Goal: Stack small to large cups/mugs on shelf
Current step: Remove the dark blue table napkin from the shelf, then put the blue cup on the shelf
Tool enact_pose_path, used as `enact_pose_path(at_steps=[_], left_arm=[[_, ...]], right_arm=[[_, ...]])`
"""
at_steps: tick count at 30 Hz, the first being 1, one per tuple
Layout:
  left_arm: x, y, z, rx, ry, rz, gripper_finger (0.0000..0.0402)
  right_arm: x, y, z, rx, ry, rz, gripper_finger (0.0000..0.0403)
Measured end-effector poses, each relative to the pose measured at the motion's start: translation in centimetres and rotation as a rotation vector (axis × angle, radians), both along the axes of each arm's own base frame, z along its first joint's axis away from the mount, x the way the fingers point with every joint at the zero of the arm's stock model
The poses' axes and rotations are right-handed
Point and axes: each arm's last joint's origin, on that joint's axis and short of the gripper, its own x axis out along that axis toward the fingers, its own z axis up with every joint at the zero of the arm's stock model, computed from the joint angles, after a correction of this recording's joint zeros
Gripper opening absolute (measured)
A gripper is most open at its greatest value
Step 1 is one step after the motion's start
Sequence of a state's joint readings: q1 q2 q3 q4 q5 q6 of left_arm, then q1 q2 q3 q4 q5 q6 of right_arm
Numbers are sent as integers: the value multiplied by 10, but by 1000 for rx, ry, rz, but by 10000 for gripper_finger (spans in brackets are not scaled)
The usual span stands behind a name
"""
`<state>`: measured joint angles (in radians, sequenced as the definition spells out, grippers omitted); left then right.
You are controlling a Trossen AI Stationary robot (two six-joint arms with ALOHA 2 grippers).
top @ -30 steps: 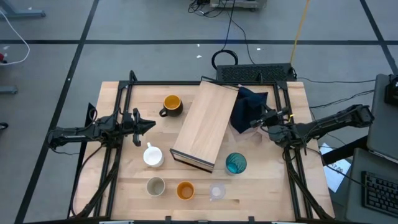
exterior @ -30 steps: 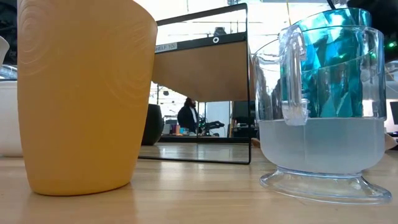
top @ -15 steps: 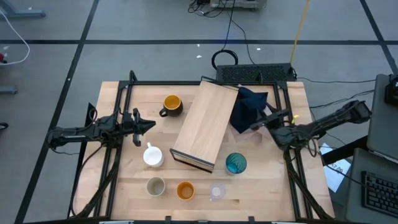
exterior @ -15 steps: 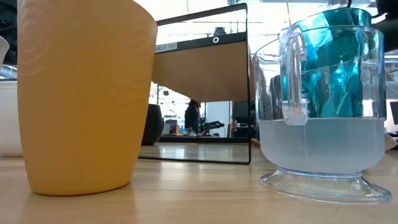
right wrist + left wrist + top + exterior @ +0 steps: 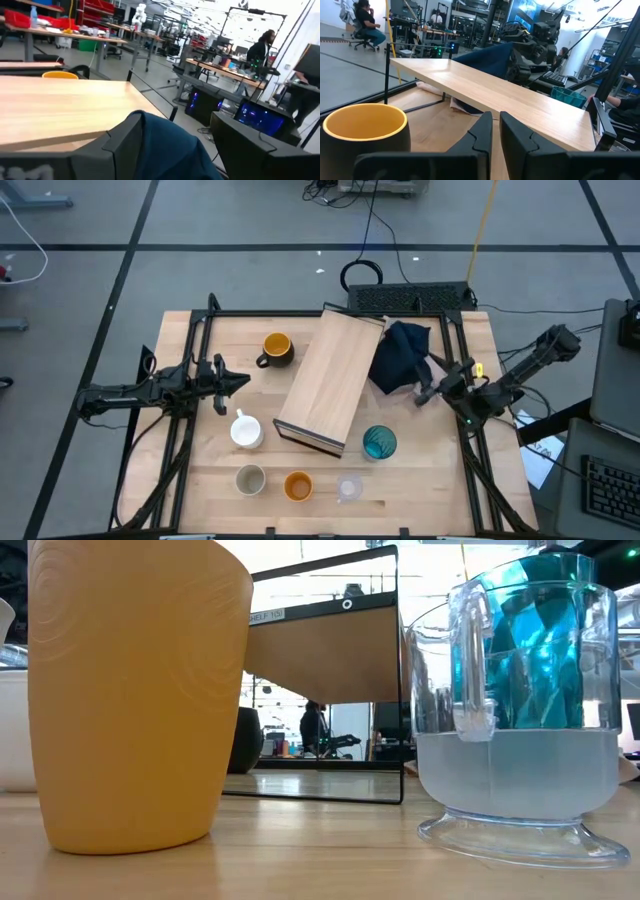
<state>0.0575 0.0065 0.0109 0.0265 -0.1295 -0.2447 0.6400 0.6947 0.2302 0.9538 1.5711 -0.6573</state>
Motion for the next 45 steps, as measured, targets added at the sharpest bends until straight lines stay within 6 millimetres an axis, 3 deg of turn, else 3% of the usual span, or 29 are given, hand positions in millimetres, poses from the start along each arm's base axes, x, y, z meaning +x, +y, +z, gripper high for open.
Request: enact_pose_path(at_steps=[8,18,31,45], left_arm=[[0,0,0,-4,0,-6,37],[0,0,0,1,1,-6,37],[0,0,0,4,1,-7,37],[0,0,1,3,-9,-7,37]], right_arm=[[-9,-6,14,24,-32,7,224],[-10,-3,14,18,-24,37,224],[-10,-2,14,120,-164,50,224],[-10,24,21,70,-433,705,224]])
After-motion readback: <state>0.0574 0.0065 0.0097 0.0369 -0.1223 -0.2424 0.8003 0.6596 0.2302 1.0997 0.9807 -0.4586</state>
